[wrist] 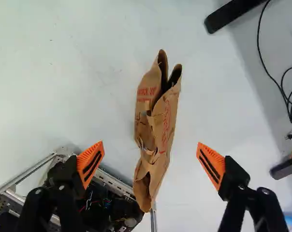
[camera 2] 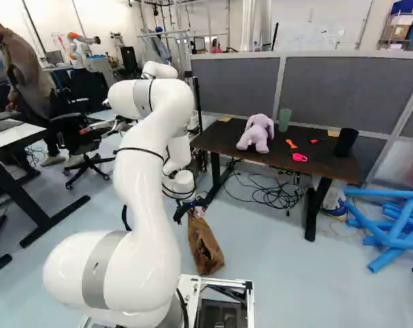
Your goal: Pick up the bag on the ground and place it on the table
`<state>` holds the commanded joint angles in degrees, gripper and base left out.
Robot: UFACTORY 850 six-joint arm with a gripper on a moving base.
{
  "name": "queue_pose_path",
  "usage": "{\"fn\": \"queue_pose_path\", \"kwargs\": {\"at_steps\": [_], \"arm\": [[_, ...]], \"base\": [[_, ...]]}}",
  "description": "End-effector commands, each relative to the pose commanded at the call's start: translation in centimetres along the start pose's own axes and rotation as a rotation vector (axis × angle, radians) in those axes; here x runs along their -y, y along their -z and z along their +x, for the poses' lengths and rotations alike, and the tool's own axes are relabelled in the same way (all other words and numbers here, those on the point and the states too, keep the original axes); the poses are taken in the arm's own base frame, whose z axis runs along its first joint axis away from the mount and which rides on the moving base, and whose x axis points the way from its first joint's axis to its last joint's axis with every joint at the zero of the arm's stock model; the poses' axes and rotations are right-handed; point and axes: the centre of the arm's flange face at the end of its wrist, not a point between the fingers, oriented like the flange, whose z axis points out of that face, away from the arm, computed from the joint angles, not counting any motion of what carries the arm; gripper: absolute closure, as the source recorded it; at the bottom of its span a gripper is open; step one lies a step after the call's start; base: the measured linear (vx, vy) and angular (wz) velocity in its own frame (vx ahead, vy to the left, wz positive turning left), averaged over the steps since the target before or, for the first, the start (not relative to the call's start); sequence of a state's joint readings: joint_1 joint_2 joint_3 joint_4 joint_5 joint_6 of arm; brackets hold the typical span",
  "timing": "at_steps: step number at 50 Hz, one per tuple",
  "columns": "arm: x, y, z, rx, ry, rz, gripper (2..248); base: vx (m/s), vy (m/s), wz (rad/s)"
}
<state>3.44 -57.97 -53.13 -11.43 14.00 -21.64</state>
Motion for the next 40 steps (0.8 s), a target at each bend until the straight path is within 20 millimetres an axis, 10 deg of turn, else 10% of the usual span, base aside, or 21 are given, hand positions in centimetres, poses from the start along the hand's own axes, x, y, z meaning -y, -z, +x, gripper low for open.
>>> {"fn": "queue_pose_path", "kwargs": {"at_steps": [40], "arm": [[-0.5,-5.9,-1.5,0.046,-0.022,0.026,3]], "base": [[0.000,0.000,0.000]]}}
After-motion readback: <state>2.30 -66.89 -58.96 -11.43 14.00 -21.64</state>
